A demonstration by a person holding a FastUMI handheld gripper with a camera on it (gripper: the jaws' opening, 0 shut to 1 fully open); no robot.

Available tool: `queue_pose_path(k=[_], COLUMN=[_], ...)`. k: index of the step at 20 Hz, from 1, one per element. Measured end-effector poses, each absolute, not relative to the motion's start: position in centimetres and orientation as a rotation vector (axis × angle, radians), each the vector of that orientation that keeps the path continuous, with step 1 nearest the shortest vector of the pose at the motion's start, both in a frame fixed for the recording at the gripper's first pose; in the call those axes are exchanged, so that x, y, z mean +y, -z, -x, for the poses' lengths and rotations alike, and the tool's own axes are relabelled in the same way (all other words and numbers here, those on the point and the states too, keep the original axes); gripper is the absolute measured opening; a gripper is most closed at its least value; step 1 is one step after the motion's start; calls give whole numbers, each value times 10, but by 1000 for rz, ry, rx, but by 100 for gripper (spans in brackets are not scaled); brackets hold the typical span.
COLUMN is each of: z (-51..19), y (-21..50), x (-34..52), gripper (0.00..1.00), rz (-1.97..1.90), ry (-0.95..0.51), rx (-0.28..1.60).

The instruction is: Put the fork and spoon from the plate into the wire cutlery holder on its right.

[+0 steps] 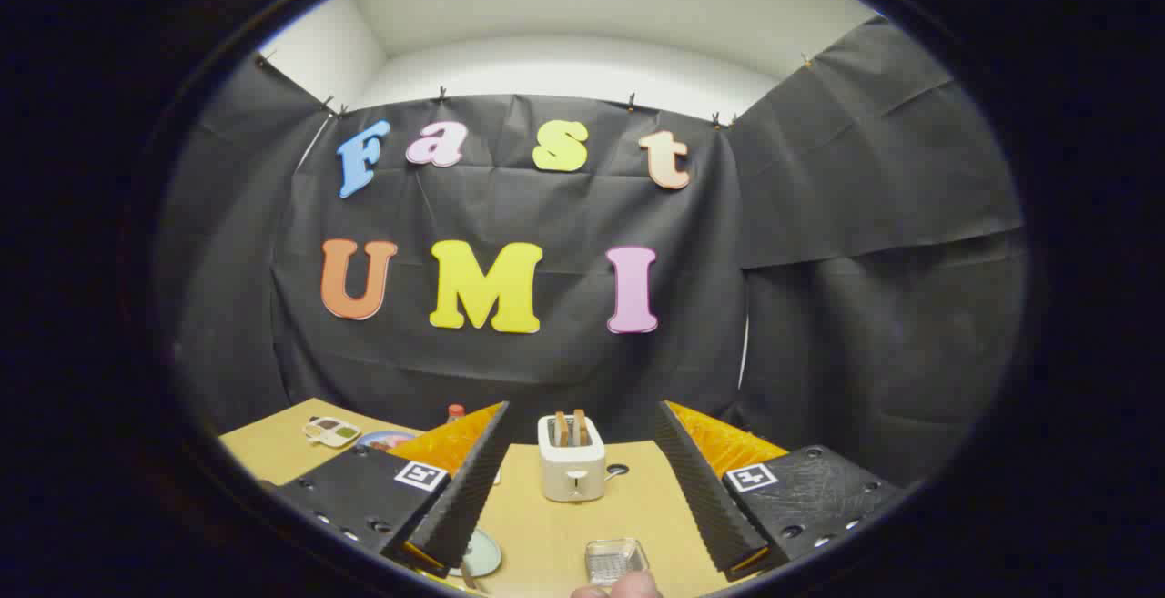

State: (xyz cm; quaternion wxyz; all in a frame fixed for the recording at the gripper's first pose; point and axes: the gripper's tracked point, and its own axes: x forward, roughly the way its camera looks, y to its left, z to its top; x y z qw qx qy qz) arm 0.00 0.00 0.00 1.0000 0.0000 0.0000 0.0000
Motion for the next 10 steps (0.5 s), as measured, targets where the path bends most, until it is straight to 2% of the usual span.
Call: queue_pose_path(k=[10], z=[-10], y=[-9], x=[35], gripper=[95], rz=[55], ry=[-75], rx=[-13])
